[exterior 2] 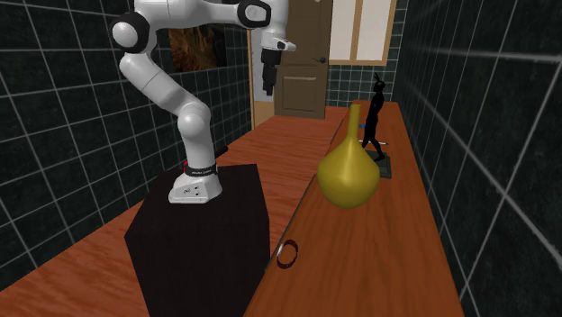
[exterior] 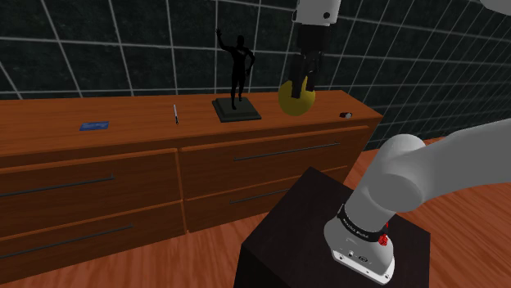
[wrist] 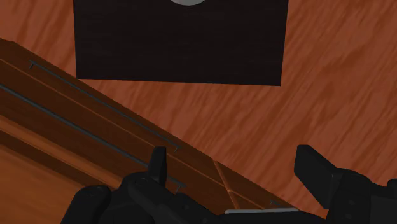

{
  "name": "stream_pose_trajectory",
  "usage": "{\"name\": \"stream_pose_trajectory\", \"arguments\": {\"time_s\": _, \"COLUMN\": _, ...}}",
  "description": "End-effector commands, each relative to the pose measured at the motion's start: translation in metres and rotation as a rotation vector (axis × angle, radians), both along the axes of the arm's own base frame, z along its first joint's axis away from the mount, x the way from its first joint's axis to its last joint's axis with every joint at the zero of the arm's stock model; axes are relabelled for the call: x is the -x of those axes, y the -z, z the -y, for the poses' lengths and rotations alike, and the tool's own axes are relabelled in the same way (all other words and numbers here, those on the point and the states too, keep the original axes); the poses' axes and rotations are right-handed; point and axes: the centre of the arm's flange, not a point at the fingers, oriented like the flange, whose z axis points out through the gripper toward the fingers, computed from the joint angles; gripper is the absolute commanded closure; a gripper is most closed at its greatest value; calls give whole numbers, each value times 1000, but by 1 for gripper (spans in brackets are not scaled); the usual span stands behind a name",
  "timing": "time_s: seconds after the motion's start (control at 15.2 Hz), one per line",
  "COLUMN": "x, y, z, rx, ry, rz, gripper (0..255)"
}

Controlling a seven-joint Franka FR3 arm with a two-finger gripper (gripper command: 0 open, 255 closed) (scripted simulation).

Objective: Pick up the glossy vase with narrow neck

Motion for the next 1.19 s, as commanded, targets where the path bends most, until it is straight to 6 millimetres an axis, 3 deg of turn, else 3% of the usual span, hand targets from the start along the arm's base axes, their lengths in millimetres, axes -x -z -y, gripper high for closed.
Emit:
{"name": "stream_pose_trajectory", "arguments": {"time_s": 0.0, "x": 0, "y": 0, "z": 0, "rx": 0, "ry": 0, "rz": 0, "gripper": 0}}
{"name": "stream_pose_trajectory", "arguments": {"time_s": 1.12, "x": -74, "y": -14, "z": 199, "rx": 24, "ry": 8, "rz": 138, "gripper": 0}}
